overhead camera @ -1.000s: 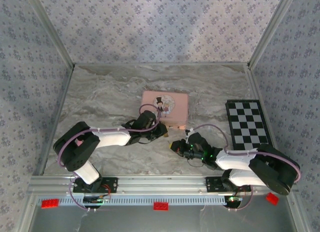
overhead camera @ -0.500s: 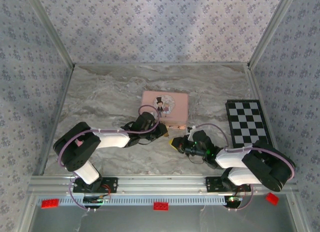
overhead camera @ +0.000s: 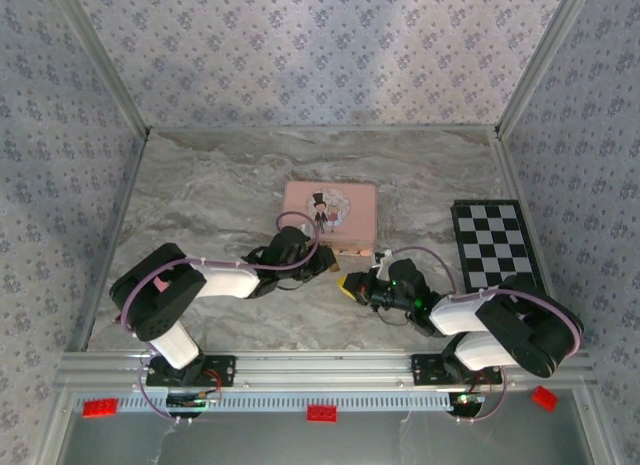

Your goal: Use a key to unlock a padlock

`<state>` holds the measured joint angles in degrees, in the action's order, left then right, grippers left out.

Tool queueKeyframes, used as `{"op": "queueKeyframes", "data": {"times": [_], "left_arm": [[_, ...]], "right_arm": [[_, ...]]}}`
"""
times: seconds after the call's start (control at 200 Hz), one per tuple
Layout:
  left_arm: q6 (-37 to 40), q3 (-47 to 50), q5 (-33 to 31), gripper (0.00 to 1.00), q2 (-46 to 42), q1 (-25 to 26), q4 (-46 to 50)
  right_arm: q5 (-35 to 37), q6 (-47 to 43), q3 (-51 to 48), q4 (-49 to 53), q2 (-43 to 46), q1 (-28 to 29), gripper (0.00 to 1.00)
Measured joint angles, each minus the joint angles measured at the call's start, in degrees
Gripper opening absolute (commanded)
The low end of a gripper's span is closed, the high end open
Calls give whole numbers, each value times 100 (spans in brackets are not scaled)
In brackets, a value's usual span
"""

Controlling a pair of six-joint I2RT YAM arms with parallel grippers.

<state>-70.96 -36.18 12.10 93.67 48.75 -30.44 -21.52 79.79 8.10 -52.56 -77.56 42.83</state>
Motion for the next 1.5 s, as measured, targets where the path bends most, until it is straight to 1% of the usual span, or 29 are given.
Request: {"op": "queueKeyframes", "data": {"times": [0.305,0.545,0.96,1.499], "left_arm": [[-136,44,7,3,20,0,-229],[-177,52,7,3,20,0,-280],[-181,105,11,3,22,-11,-398],[-234,260,63,3,57,-76,-841]], "right_arm": [[-87,42,0,-173,-138,-105,0],[-166,68,-46,-459,-446,-249,0],[-278,332,-52,-1401,-1154,-262,0],[-278,343,-186,-1499,-975,-262,0]]}}
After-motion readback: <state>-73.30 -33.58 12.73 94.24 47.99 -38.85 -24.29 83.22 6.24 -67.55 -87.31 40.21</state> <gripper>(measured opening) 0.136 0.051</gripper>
